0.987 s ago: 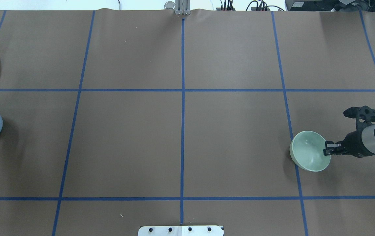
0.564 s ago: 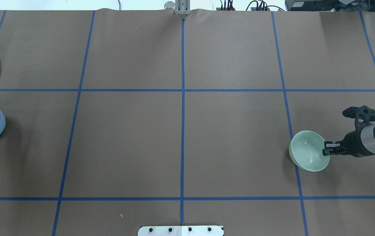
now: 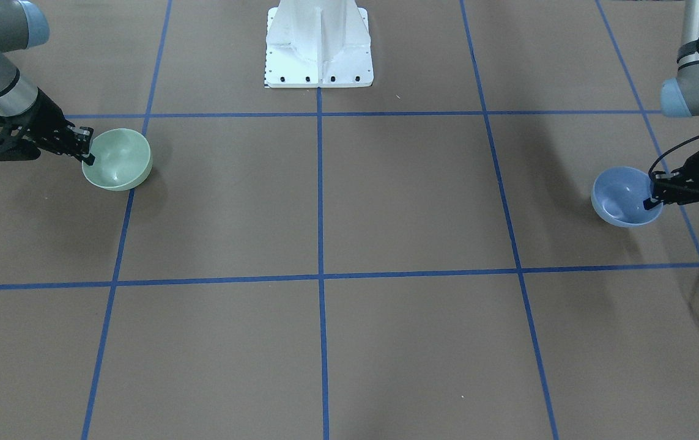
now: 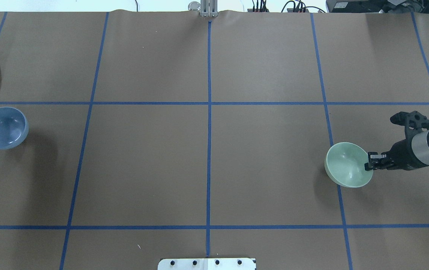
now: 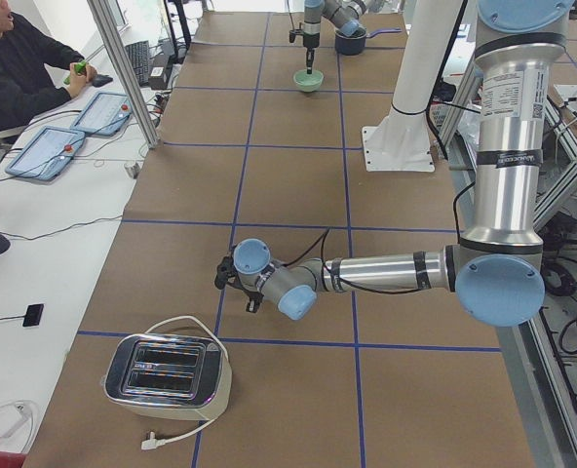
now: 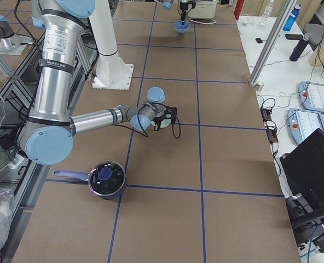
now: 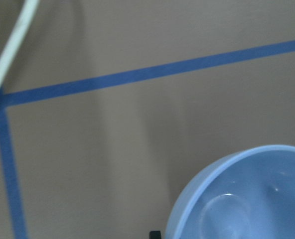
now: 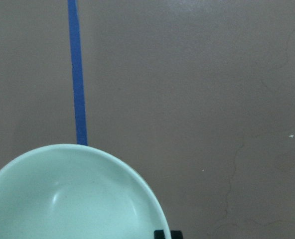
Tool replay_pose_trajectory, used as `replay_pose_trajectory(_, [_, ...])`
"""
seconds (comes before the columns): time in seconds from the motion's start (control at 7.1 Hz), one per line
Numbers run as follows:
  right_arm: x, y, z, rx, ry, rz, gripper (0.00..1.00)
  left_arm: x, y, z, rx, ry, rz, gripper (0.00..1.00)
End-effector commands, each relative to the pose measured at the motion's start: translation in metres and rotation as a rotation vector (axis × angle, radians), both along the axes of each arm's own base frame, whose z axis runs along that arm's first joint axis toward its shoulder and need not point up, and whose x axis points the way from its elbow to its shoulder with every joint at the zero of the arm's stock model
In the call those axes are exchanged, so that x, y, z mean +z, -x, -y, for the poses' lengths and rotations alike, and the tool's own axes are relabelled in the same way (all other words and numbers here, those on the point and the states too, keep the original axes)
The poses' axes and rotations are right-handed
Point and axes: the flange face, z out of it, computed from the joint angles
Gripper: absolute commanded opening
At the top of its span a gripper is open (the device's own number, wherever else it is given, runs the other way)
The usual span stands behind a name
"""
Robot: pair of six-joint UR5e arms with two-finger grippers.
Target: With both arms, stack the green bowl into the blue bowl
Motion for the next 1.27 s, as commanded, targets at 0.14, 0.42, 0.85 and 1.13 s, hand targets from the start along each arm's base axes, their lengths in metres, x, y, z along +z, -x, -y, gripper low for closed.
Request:
replay_pose_trajectory(0.14, [-0.077, -0.006, 0.079, 0.078, 0.043, 0.017, 0.0, -0.136, -0.038, 0.041, -0.09, 0.103, -0.055, 0.0])
replay_pose_trajectory(0.42, [-0.149, 0.005, 0.121, 0.103, 0.065, 0.004, 0.0, -0.221, -0.146, 0.042, -0.124, 0.179, -0.086, 0.0])
replay_pose_trajectory(0.85, [-0.223, 0.022, 0.148, 0.107, 0.078, -0.009, 0.0, -0.362, -0.309, 0.006, -0.155, 0.257, -0.073, 0.0])
replay_pose_trajectory(1.13, [-0.25, 0.035, 0.153, 0.102, 0.068, -0.014, 0.0, -0.391, -0.358, -0.016, -0.165, 0.267, -0.062, 0.0])
